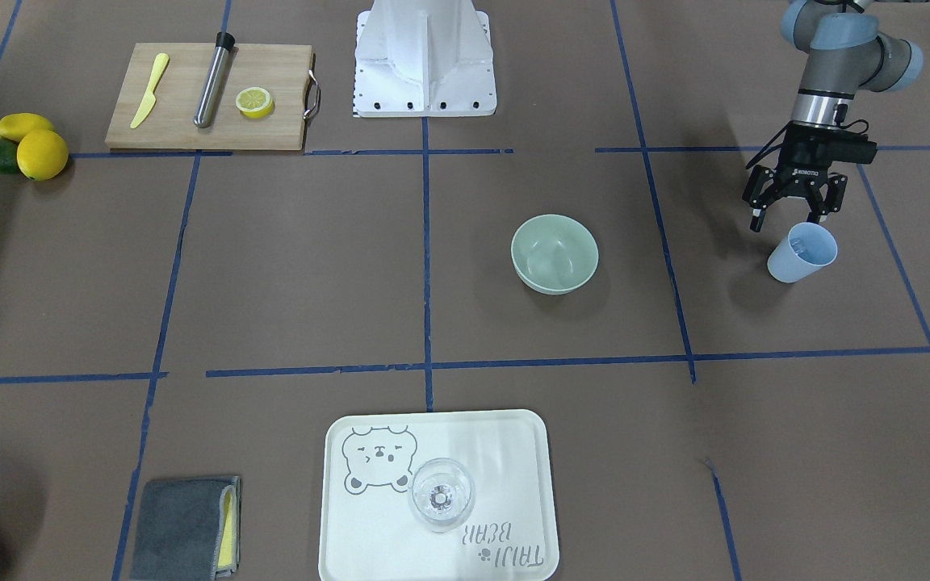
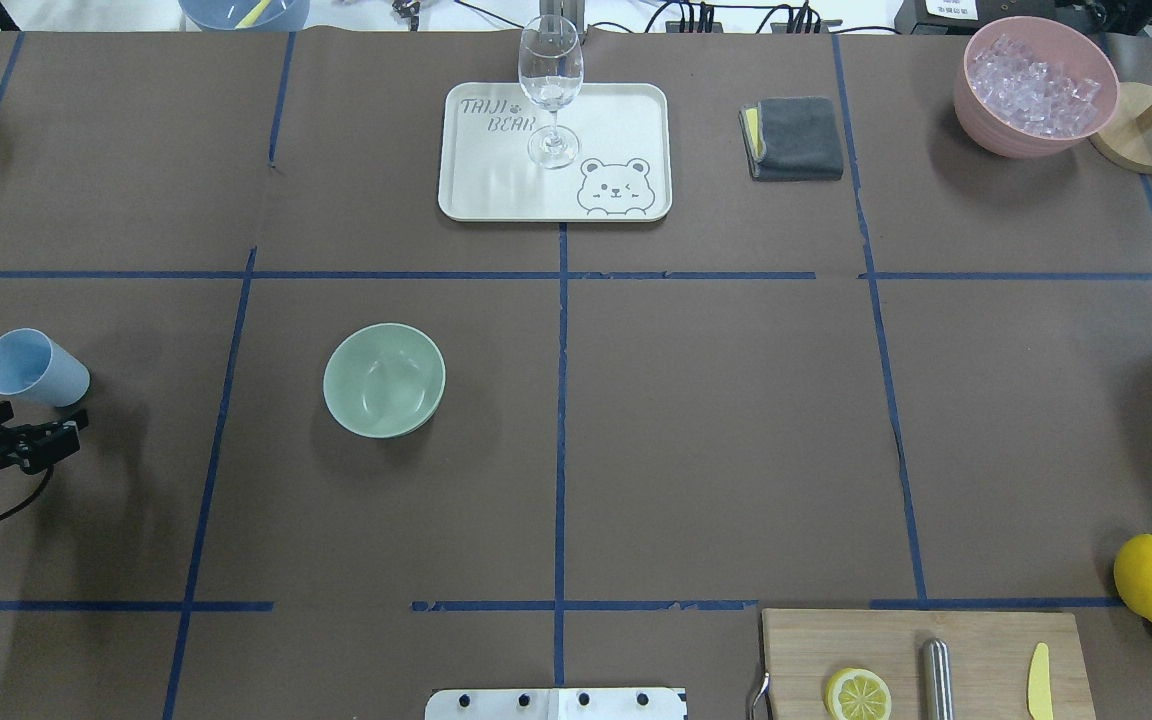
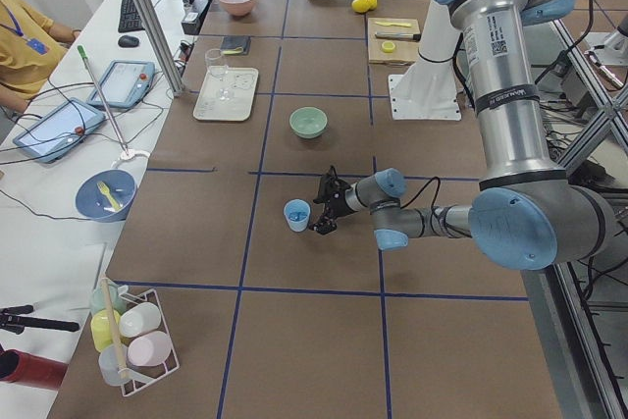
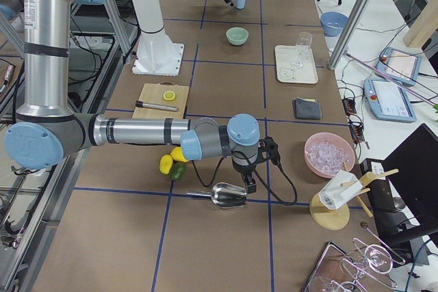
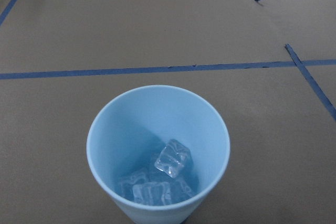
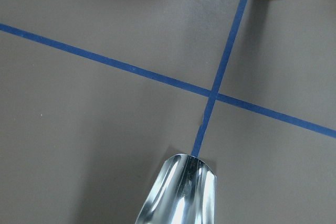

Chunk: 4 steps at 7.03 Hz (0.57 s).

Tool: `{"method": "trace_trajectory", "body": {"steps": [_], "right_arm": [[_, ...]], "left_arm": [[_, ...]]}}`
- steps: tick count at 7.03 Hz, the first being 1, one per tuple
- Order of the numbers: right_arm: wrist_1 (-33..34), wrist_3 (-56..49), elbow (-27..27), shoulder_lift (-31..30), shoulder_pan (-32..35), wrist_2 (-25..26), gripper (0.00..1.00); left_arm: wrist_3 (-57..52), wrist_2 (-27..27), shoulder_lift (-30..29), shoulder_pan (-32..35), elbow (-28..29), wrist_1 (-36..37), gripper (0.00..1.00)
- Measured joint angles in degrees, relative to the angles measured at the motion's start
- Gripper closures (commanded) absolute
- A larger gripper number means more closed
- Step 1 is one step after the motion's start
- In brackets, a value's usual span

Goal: Pour ice into bowl

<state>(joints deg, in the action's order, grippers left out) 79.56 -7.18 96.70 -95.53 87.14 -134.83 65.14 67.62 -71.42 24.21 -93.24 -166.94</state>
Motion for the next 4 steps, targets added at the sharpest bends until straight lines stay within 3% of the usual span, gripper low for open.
{"method": "trace_trajectory", "body": {"steps": [4], "right_arm": [[0.02, -0.04, 0.02, 0.19, 0.01, 0.15, 0.00]], "left_arm": [[-3.86, -0.02, -1.11, 1.39, 1.73, -0.30, 0.00]]}}
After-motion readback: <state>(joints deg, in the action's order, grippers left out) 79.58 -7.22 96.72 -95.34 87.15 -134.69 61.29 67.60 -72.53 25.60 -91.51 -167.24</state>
